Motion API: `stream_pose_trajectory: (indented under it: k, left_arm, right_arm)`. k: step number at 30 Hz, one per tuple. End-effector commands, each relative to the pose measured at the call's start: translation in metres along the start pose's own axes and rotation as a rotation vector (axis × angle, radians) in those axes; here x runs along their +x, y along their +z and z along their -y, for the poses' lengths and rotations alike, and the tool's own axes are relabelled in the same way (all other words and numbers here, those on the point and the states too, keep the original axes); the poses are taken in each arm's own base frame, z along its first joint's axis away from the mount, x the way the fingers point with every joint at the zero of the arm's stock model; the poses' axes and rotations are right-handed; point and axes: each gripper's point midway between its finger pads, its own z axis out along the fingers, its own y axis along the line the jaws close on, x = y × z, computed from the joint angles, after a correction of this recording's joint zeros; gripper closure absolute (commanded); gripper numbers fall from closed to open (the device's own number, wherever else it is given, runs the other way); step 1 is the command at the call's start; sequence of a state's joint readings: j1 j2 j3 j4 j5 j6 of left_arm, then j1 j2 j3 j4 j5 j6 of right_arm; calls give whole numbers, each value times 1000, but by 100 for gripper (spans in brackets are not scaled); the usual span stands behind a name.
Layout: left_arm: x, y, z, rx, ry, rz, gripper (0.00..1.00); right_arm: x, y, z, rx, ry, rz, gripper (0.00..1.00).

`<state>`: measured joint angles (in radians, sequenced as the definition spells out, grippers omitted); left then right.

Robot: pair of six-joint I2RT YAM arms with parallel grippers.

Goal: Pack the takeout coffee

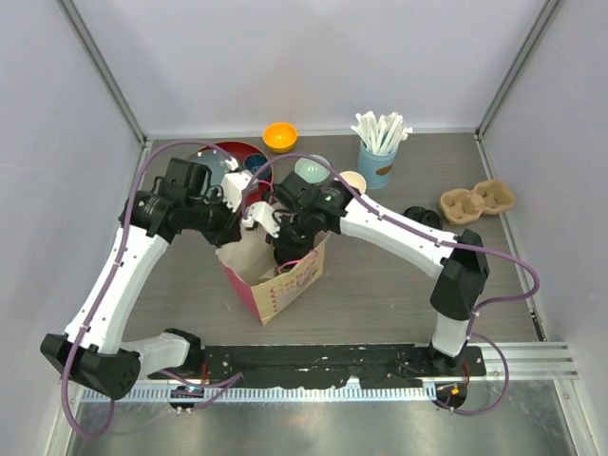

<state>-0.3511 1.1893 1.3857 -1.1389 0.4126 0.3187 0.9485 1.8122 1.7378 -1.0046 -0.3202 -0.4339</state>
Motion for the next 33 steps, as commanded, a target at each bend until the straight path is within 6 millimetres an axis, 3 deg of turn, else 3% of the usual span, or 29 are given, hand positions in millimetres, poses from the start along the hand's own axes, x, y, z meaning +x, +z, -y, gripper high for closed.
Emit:
stream_pose_trajectory:
  k: [1,8,18,24,33]
  left_arm:
    - [-13,-4,5,22,30,50,100]
    - [-21,-6,0,-7,22,69,100]
    - [-21,-10,-3,-28,24,68,100]
    - [-18,-9,-1,-19,28,60,100]
    - [-8,-4,-3,-17,38,20,100]
  right_arm:
    - [-5,3,18,90,97,50,99]
    - [28,24,17,97,142,-35,99]
    - [50,44,18,89,167,-109,99]
    - [45,41,19,93,172,-89,97]
    - [3,7,16,116,142,86,69]
